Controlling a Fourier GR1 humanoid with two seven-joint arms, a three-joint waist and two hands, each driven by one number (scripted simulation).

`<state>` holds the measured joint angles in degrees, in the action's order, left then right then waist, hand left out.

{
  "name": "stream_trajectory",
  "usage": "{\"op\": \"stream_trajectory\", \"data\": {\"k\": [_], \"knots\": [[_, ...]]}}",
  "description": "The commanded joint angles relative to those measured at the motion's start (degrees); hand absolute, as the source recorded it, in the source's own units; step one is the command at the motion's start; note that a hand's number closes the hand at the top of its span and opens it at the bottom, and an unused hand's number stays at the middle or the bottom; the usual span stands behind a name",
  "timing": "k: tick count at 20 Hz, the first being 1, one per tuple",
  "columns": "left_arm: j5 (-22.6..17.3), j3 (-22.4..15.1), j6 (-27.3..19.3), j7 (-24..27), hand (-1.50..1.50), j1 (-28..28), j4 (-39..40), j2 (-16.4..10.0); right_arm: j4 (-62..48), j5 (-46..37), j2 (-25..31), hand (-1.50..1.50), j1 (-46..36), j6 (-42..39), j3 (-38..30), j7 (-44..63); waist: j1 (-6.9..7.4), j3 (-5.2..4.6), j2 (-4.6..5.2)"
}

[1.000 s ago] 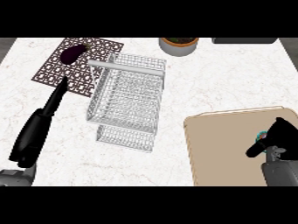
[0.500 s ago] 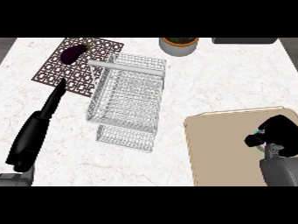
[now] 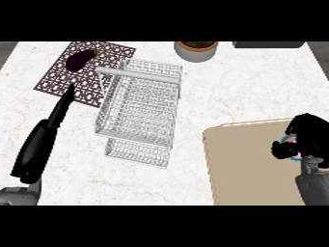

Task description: Pick the cupcake from the tray and place it in the tiered basket

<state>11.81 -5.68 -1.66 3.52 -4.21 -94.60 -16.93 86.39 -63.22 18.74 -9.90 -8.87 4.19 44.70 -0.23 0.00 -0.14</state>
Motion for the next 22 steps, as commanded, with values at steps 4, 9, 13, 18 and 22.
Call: {"op": "stream_trajectory", "data": {"k": [4, 9, 13, 18, 22], "knots": [[-0.8, 1.1, 1.1, -0.1, 0.00, 0.0, -0.1, -0.4, 5.9, 8.3, 9.1, 1.50, 5.9, 2.3, 1.2, -26.1, -0.47, 0.04, -0.07], [-1.1, 2.5, 0.9, -0.3, 0.00, 1.7, -1.9, -0.7, 17.2, 23.2, 12.6, 1.50, 4.7, -6.5, -10.4, -28.5, -0.78, -0.04, -0.36], [1.1, 0.6, 0.8, -1.3, 0.00, -0.2, -0.6, 0.2, 23.6, 32.9, 8.7, 1.50, 4.3, -9.9, -13.1, -28.2, -0.97, -0.03, -0.23], [1.2, 0.2, 0.9, 0.0, 0.00, 1.3, -1.8, 1.4, 32.5, 35.1, 10.7, 1.50, -3.5, -14.8, -13.6, -22.2, -0.01, -0.05, -0.04], [2.6, -0.5, 0.7, 0.2, 0.00, 1.5, -1.9, 2.6, 32.2, 39.9, 9.9, 1.50, -11.7, -17.5, -14.9, -16.9, 0.44, -0.05, 0.06]]}}
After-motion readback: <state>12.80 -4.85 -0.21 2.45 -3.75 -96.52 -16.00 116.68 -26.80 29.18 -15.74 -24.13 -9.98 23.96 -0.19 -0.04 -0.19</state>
